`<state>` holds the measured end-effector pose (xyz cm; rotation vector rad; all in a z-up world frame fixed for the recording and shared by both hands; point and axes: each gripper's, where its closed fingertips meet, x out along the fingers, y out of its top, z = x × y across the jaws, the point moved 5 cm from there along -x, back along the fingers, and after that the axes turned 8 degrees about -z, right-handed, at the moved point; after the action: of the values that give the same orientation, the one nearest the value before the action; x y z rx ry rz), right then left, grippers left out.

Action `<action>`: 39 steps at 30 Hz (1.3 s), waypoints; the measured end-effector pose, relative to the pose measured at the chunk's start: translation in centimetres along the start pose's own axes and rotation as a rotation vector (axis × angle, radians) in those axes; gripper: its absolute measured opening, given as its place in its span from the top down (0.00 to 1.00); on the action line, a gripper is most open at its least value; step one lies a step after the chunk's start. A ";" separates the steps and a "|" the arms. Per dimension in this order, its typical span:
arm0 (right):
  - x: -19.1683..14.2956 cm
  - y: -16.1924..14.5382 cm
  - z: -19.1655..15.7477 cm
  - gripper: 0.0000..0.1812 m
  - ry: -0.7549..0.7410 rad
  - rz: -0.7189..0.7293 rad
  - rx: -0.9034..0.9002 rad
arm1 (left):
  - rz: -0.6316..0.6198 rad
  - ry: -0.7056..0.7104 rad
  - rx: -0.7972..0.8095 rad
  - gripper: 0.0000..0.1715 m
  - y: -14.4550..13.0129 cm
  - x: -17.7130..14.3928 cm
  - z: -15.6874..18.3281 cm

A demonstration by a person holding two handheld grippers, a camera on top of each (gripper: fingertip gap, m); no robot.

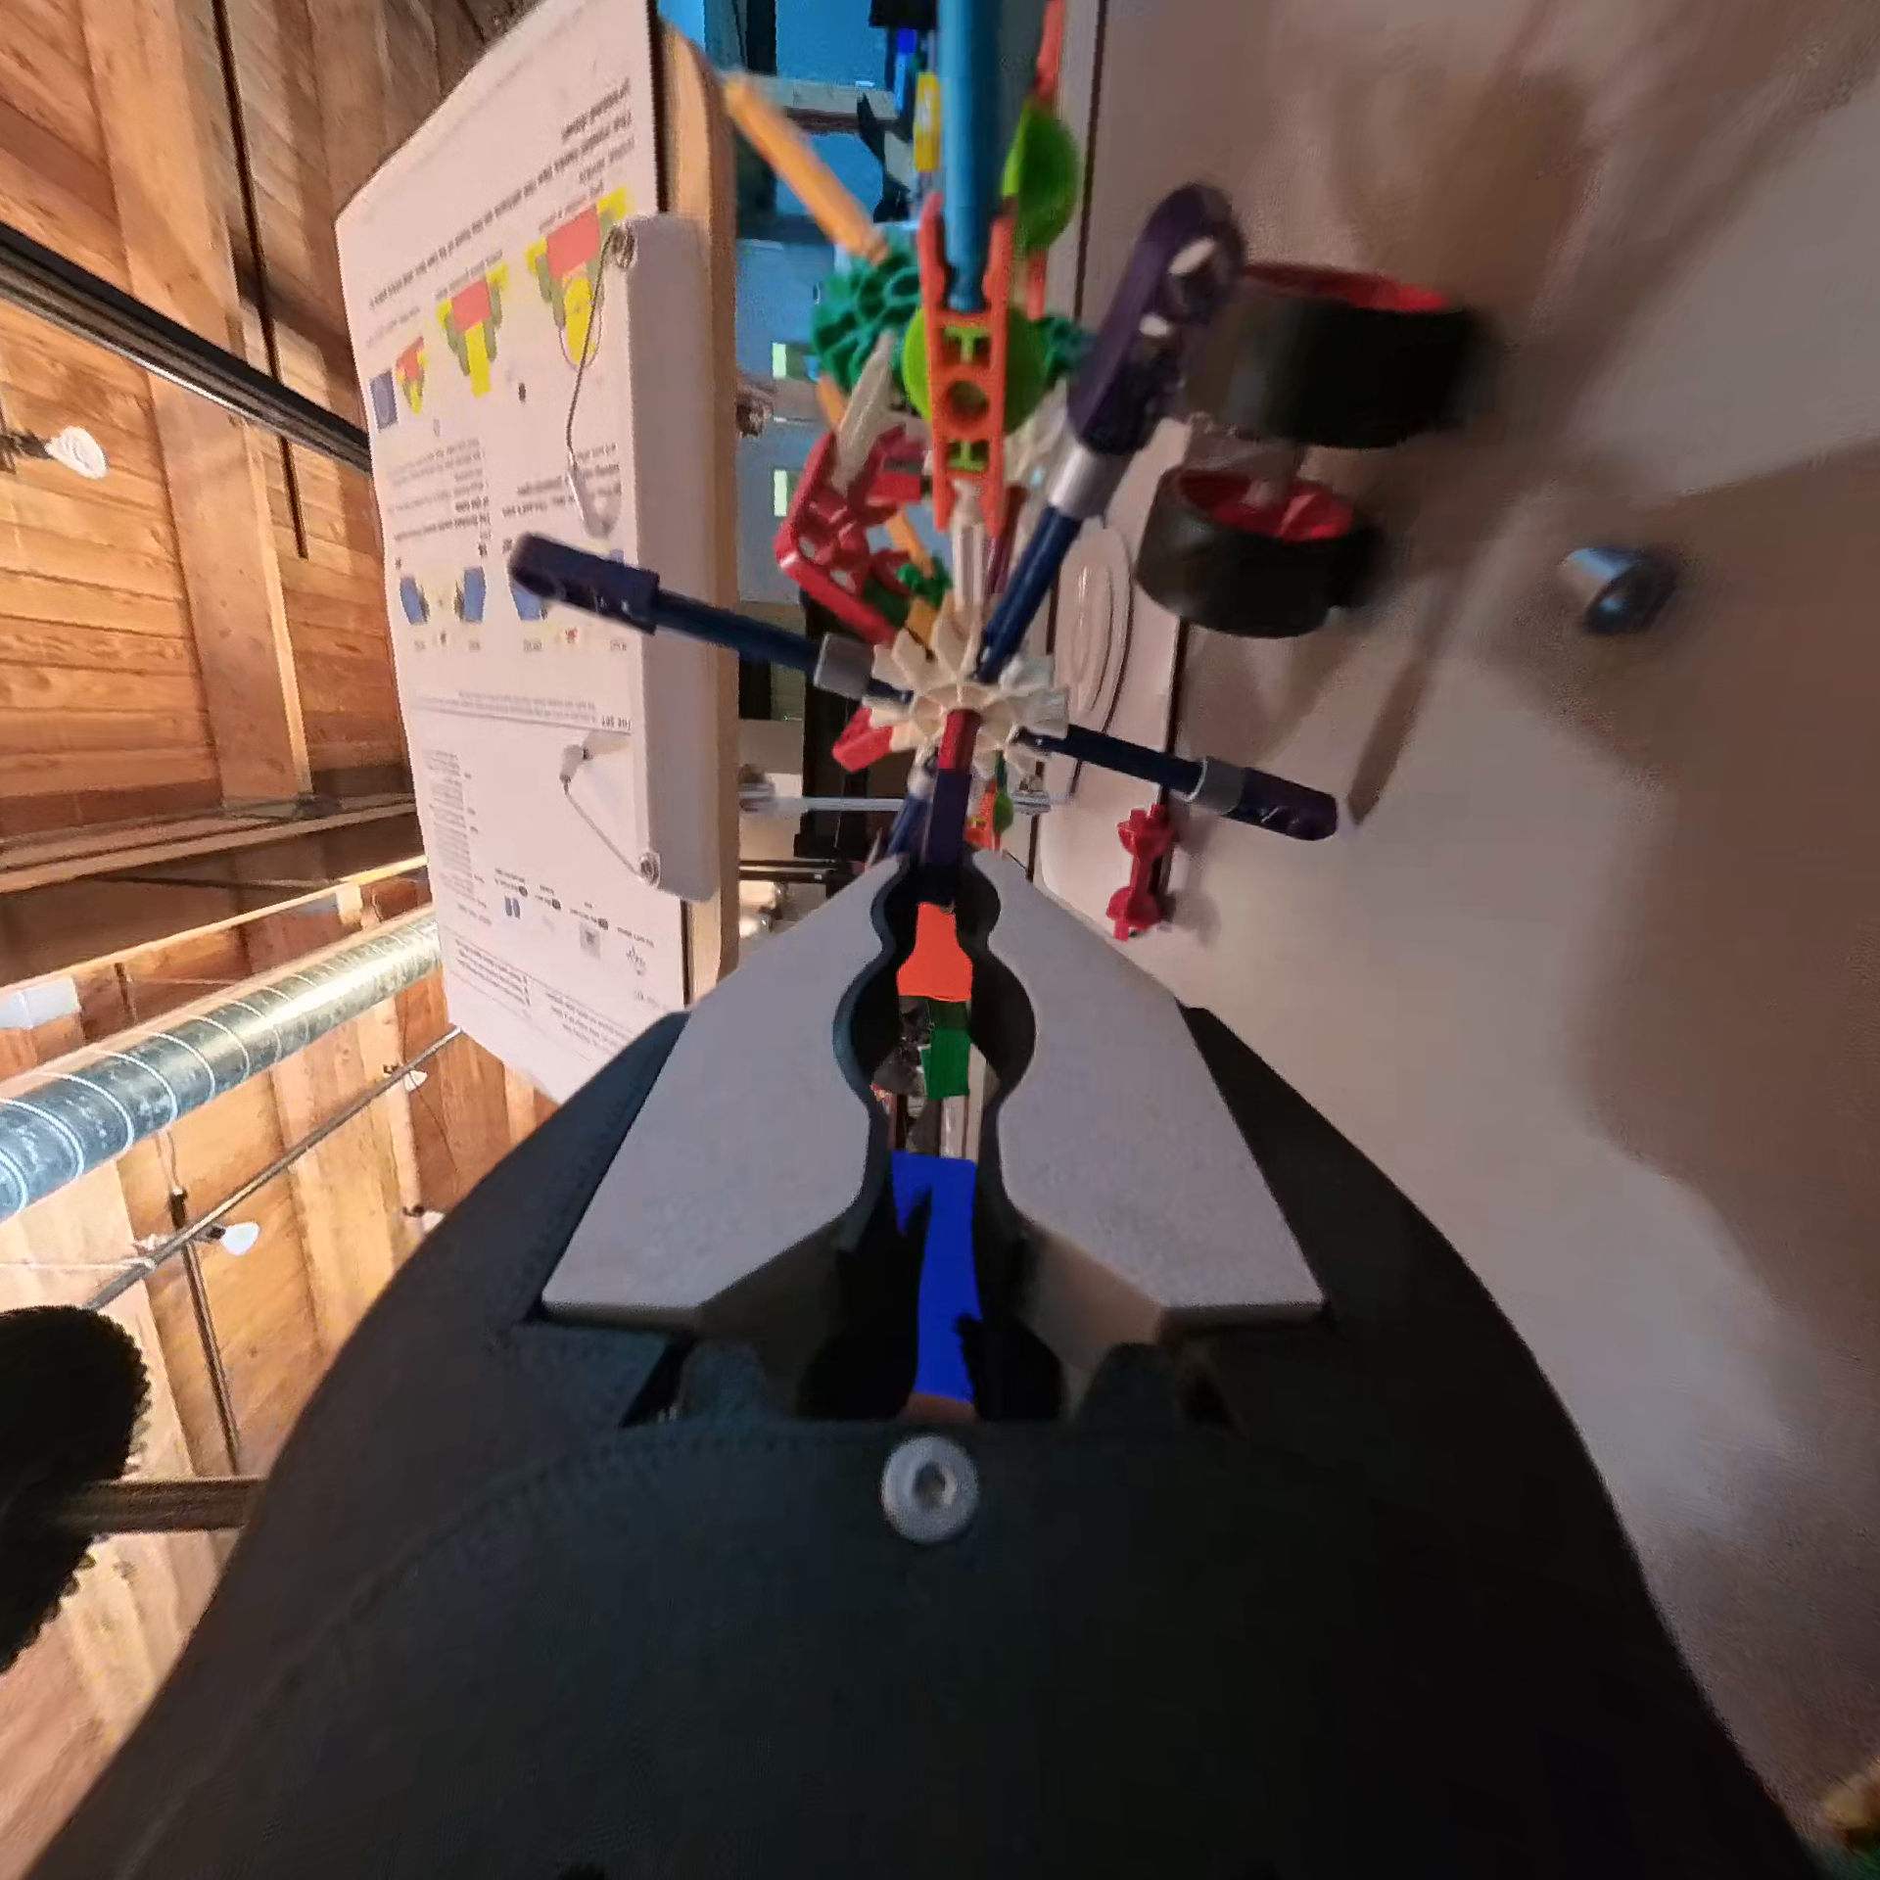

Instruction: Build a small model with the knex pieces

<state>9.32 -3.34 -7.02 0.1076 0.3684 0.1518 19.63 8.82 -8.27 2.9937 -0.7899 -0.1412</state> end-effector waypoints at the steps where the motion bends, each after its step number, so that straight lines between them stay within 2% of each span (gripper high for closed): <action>1: -0.1 0.9 -0.4 0.98 0.007 -0.012 -0.014 | 0.000 0.003 -0.013 0.98 -0.3 0.1 -0.2; 7: -0.4 6.1 -1.9 0.94 0.013 0.060 -0.044 | 0.011 0.009 -0.025 0.97 -1.3 1.0 -0.6; 8: -0.3 6.3 -2.0 0.92 0.032 0.074 -0.041 | 0.017 0.008 -0.032 0.97 -1.4 1.1 -0.5; 10: -0.5 6.0 -2.0 0.76 0.090 0.124 -0.018 | 0.025 -0.004 -0.043 0.98 -1.5 1.2 -0.3; 13: -2.0 3.9 -0.8 0.66 0.185 0.217 0.094 | 0.033 -0.009 -0.042 0.98 -1.4 1.1 0.1; 15: -3.2 1.7 1.2 0.72 0.205 0.283 0.216 | 0.038 -0.011 -0.042 0.98 -1.3 1.0 0.1; 17: -3.2 -1.2 2.2 0.80 0.314 0.259 0.322 | 0.035 -0.008 -0.040 0.98 -1.3 1.0 0.1; 19: -1.8 -3.8 1.9 0.80 0.442 0.191 0.384 | 0.037 -0.009 -0.043 0.98 -1.3 1.1 0.1; 21: 0.3 -5.4 0.7 0.78 0.501 0.133 0.379 | 0.032 0.001 -0.029 0.98 -1.2 1.0 0.1; 24: 2.9 -5.6 -1.8 0.73 0.563 0.107 0.342 | 0.029 0.005 -0.029 0.98 -1.2 0.9 0.0; 27: 4.9 -4.7 -1.7 0.75 0.470 0.172 0.362 | 0.030 0.012 -0.026 0.98 -1.3 0.9 0.0; 30: 6.0 -3.5 -1.5 0.80 0.435 0.231 0.353 | 0.034 0.008 -0.021 0.98 -1.1 1.0 0.1; 33: 7.3 -2.9 -1.3 0.92 0.395 0.244 0.344 | 0.038 0.013 -0.016 0.98 -0.7 0.7 0.0; 39: 7.9 -3.0 -1.3 0.93 0.394 0.283 0.398 | 0.058 0.041 0.014 0.98 0.2 -0.5 -0.3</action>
<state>16.55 -4.82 -11.38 0.5288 0.7741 0.3813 19.14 8.87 -7.88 2.9729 -0.8761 -0.0729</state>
